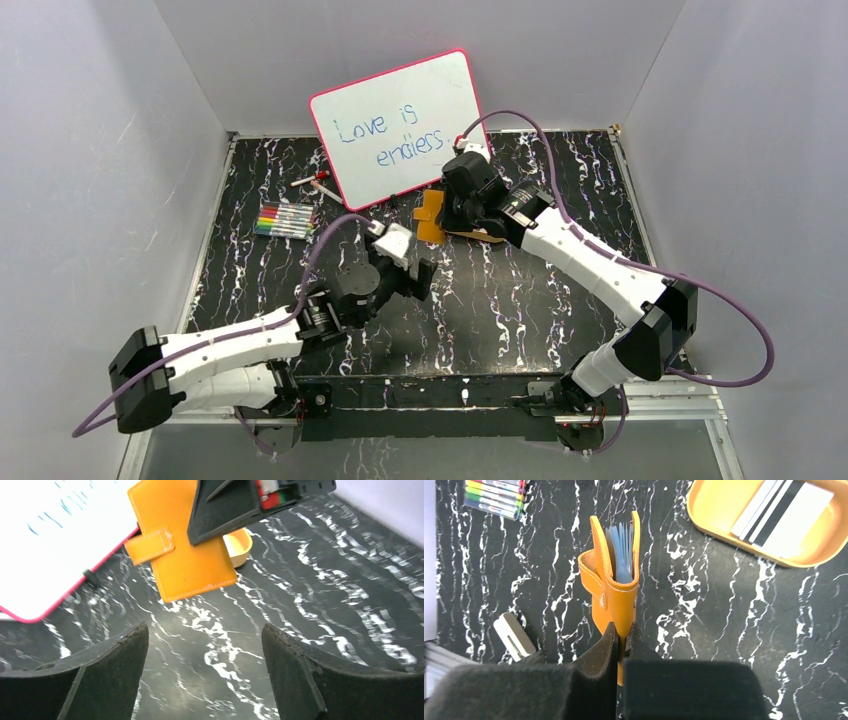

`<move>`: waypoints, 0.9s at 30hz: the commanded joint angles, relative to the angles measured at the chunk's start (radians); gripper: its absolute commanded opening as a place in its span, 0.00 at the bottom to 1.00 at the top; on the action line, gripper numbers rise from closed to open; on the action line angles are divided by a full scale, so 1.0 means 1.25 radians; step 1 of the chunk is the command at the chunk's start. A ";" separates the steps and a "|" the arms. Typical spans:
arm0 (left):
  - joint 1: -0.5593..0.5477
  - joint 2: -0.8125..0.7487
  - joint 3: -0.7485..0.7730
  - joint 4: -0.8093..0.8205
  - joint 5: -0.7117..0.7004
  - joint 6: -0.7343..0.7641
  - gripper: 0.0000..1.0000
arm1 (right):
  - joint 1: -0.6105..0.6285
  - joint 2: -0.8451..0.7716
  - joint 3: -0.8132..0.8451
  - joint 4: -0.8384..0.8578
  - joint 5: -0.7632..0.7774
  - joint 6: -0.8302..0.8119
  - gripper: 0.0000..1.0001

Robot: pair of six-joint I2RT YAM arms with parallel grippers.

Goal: Put the credit cards into the card holder
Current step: Pick up the card holder from the center of the board.

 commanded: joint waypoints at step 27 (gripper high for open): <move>-0.043 0.234 0.163 0.161 -0.227 0.460 0.12 | -0.029 -0.046 0.055 -0.023 -0.095 0.221 0.00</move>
